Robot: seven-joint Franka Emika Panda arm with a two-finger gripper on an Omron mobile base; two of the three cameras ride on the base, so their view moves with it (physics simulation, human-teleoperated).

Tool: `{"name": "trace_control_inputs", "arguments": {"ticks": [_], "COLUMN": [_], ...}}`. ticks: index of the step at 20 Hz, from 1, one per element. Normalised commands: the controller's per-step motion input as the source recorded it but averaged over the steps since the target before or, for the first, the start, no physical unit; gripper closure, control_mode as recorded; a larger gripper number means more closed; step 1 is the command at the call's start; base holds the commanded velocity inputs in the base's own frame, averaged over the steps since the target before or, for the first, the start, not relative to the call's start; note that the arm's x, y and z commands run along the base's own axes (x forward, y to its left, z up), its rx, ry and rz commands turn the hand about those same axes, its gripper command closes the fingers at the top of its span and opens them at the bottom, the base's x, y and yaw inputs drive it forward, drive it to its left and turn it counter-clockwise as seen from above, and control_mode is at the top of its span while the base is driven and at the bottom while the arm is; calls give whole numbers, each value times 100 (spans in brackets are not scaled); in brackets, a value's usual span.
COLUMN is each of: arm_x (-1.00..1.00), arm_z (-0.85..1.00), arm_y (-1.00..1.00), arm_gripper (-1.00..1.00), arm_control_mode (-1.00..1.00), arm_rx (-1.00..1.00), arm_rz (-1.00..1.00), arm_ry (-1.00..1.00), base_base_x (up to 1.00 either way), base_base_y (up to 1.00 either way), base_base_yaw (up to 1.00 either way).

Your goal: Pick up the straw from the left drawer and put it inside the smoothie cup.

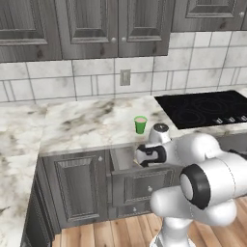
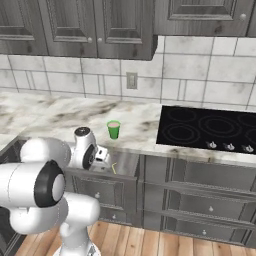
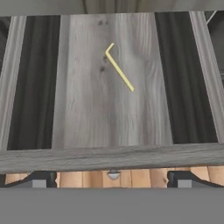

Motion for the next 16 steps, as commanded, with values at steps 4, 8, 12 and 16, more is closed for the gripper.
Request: {"name": "trace_control_inputs", "arguments": {"ticks": [4, 8, 12, 16], "arm_x": [27, 25, 23, 23], "arm_z": [-19, -17, -22, -27], "arm_y": [0, 0, 0, 0], "arm_gripper": [-100, -100, -100, -100], "arm_control_mode": [-100, -100, -100, -100], "arm_rx": [0, 0, 0, 0], "arm_rz": [0, 0, 0, 0], "arm_ry": [0, 0, 0, 0], "base_base_x": [0, 0, 0, 0], "base_base_y": [0, 0, 0, 0], "base_base_yaw": [0, 0, 0, 0]}}
